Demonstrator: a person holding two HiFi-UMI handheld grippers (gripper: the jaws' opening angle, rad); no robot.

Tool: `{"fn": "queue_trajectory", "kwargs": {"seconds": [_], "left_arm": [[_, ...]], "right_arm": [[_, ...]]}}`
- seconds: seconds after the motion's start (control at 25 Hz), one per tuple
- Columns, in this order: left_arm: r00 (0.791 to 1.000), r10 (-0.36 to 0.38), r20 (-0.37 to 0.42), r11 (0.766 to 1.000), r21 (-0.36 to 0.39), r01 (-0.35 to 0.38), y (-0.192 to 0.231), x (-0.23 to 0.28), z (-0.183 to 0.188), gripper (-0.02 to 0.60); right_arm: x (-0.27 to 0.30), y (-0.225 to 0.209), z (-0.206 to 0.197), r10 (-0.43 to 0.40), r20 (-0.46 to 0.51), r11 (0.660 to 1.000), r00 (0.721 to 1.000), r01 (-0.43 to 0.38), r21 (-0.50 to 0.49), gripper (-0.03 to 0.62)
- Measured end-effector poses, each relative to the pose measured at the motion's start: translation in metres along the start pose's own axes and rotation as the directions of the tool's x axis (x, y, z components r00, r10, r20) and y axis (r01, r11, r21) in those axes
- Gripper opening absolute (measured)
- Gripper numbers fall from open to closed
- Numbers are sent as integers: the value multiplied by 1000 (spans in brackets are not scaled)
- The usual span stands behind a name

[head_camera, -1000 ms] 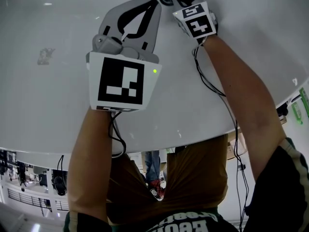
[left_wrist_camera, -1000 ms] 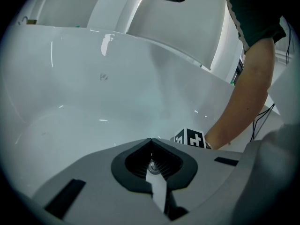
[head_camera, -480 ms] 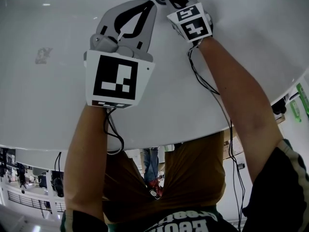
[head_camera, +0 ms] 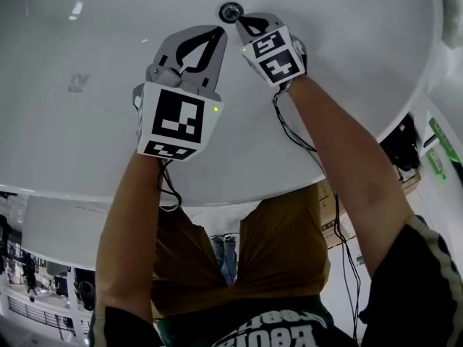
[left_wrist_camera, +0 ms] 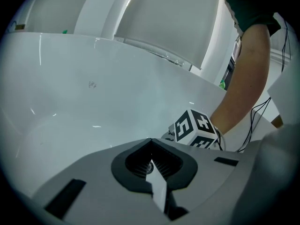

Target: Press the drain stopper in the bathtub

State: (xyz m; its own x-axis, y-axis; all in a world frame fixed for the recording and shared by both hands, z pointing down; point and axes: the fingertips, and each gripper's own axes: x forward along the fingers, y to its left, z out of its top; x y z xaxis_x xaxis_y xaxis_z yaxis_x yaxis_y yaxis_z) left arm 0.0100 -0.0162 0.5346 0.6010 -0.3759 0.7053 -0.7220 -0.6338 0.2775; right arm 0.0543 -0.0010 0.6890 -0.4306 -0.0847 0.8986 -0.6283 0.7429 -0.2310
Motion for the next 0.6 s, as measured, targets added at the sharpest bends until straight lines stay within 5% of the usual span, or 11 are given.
{"fn": "queue_trajectory", "kwargs": {"seconds": [0.6], "left_arm": [[999,40,8,996,79,-40,-22,-67,55,5]], "right_arm": [[-123,26,59,-16,117,999,993,20,-33,12]]}}
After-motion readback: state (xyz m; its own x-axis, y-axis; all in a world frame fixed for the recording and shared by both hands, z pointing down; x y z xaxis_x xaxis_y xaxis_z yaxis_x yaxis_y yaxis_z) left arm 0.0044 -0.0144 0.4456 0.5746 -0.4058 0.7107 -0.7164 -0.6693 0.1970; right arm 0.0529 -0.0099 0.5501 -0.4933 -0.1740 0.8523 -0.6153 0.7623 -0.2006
